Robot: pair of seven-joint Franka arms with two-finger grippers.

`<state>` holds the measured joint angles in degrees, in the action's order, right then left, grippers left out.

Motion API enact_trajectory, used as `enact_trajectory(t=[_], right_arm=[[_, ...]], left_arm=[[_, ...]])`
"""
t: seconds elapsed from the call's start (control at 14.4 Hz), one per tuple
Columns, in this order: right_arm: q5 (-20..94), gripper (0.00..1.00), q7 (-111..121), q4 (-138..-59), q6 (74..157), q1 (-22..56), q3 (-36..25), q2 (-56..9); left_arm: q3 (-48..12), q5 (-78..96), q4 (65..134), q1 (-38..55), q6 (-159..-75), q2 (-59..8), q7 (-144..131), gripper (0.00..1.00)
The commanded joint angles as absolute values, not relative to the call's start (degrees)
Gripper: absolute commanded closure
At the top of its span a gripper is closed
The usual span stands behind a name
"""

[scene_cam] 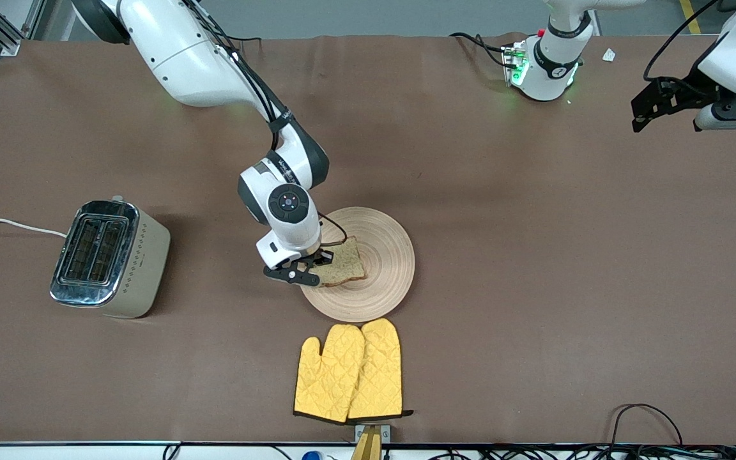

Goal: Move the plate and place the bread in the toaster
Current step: 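Grasp the bread slice with the right gripper while the left withdraws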

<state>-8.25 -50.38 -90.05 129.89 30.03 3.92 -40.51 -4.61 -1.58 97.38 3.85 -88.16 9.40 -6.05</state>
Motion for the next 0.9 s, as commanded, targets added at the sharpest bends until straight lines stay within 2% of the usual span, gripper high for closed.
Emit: enact_trajectory(t=[0.0,0.35,0.69,0.83], right_arm=[[-9.8,0.98,-52.0,-89.5,130.0,30.3,3.9,-41.2],[-9.8,1.0,-51.7,-88.8,128.7,30.1,3.9,-40.6],[-9.8,1.0,-52.3,-79.3,110.3,30.9,4.0,-39.5],[-11.1,1.0,-52.0,-78.8,103.6,30.9,3.9,-35.4]], left_arm=[[-4.5,-0.5,99.6,3.9,-90.7,10.0,-5.4,0.0],[-4.5,-0.5,99.5,3.6,-89.4,10.3,-5.2,0.0],[-4.3,-0.3,99.4,3.3,-89.8,9.8,-5.4,0.0],[-4.1,-0.3,99.5,3.3,-89.8,9.2,-5.4,0.0]])
